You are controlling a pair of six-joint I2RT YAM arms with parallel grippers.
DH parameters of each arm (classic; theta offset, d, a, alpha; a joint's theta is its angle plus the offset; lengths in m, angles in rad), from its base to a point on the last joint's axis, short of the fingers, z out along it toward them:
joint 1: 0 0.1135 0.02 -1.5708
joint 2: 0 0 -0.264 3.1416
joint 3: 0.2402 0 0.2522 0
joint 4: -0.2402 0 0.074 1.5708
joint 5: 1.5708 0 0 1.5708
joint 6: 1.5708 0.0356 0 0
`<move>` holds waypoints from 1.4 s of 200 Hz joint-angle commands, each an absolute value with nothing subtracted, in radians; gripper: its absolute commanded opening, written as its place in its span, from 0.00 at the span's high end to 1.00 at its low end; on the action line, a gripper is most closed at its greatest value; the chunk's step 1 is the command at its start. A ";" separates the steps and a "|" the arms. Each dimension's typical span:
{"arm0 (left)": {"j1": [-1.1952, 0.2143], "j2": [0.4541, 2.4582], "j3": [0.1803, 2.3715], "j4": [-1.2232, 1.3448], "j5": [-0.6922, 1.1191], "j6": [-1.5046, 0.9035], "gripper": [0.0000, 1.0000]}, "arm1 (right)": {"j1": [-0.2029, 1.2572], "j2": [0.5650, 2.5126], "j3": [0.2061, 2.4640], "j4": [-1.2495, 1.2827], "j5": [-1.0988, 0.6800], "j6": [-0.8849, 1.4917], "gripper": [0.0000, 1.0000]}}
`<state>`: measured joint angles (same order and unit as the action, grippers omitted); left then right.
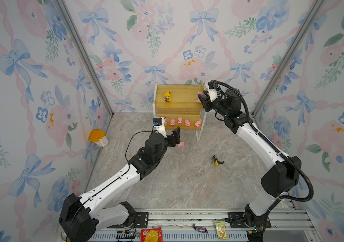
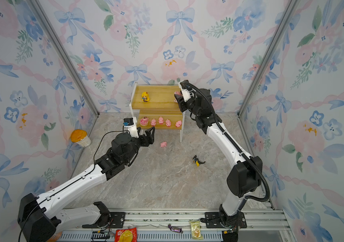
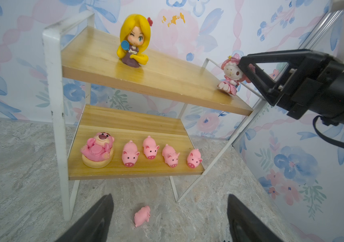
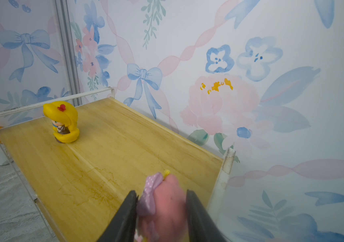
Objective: Organize plastic toys on shelves
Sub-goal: Move the plastic toy from the shelf.
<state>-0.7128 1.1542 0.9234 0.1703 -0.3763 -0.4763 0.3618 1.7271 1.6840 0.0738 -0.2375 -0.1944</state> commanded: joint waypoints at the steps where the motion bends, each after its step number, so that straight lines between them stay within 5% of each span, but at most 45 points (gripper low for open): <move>1: -0.707 1.142 0.919 0.202 -0.374 -0.474 0.14 | 0.319 1.730 1.662 0.151 -0.373 -0.187 0.59; 146: -0.707 1.143 0.931 0.205 -0.392 -0.477 0.15 | 0.218 1.911 1.878 0.185 -0.760 -0.138 0.58; 227: -0.707 1.146 0.913 0.201 -0.408 -0.479 0.14 | 0.215 1.883 1.881 0.277 -0.774 -0.100 0.32; 280: -0.728 1.155 0.836 0.172 -0.445 -0.479 0.13 | 0.261 1.690 1.734 0.310 -0.665 -0.061 0.24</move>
